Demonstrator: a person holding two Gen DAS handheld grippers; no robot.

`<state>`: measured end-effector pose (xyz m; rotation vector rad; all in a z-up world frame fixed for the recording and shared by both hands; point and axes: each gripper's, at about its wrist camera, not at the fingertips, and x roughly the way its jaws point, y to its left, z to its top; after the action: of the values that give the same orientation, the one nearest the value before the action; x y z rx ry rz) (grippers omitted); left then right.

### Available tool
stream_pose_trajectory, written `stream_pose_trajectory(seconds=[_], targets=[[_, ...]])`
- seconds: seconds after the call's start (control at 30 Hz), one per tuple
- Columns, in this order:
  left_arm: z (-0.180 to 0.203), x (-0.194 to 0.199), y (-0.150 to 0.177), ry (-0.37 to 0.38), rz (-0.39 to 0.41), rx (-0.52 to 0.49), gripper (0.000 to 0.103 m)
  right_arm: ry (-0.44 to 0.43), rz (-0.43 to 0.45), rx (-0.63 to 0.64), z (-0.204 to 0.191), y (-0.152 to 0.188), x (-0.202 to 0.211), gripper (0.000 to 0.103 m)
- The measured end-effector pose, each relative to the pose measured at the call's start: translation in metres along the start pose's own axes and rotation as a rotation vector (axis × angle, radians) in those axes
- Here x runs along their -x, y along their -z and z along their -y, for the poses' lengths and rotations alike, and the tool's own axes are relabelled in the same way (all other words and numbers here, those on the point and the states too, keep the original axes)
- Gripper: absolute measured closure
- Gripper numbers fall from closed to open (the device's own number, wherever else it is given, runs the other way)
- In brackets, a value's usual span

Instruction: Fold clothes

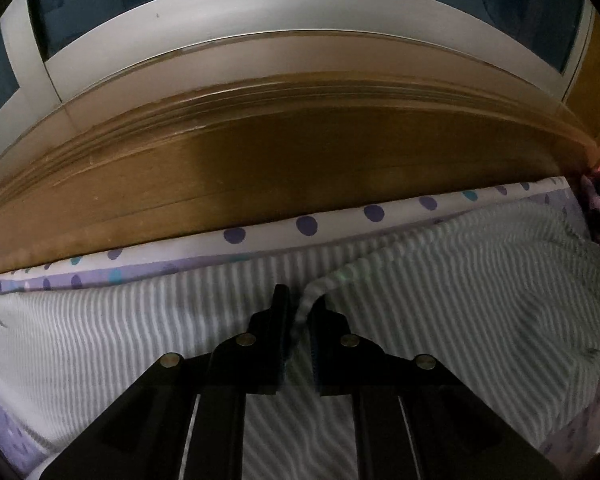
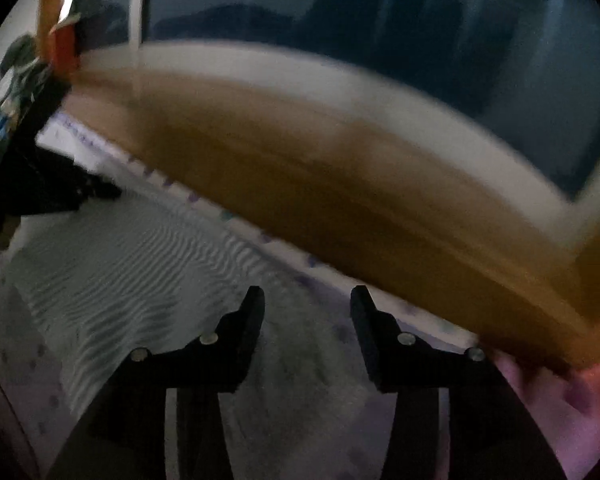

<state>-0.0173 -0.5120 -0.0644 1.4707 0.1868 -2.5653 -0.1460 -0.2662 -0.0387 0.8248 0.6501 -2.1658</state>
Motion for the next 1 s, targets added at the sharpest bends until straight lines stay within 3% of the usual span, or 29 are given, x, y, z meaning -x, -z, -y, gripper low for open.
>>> stream_pose_trajectory(seconds=[0.13,0.23,0.33,0.5,0.63,0.87,1.0], targets=[[0.000,0.001,0.003,-0.001,0.001,0.014,0.092,-0.051,0.017,-0.087,0.000,0.014,0.022,0.058],[0.004,0.003,0.006,-0.014,-0.001,0.008,0.091,-0.164,-0.069,-0.157,-0.009,0.027,0.004,0.058],[0.003,0.008,0.010,-0.010,-0.009,0.031,0.086,-0.195,-0.157,-0.252,-0.014,0.044,-0.028,0.058],[-0.003,0.039,0.025,0.018,0.015,0.094,0.084,-0.173,-0.114,-0.263,-0.018,0.053,-0.030,0.051],[-0.006,0.074,0.047,0.012,0.056,0.114,0.074,-0.168,-0.126,-0.308,-0.015,0.045,-0.026,0.048],[-0.054,0.100,0.079,-0.016,0.076,0.202,0.074,-0.113,-0.044,-0.393,-0.018,0.031,0.017,0.048],[-0.071,0.113,0.095,-0.010,0.089,0.228,0.074,-0.116,-0.046,-0.405,-0.039,0.026,0.041,0.048]])
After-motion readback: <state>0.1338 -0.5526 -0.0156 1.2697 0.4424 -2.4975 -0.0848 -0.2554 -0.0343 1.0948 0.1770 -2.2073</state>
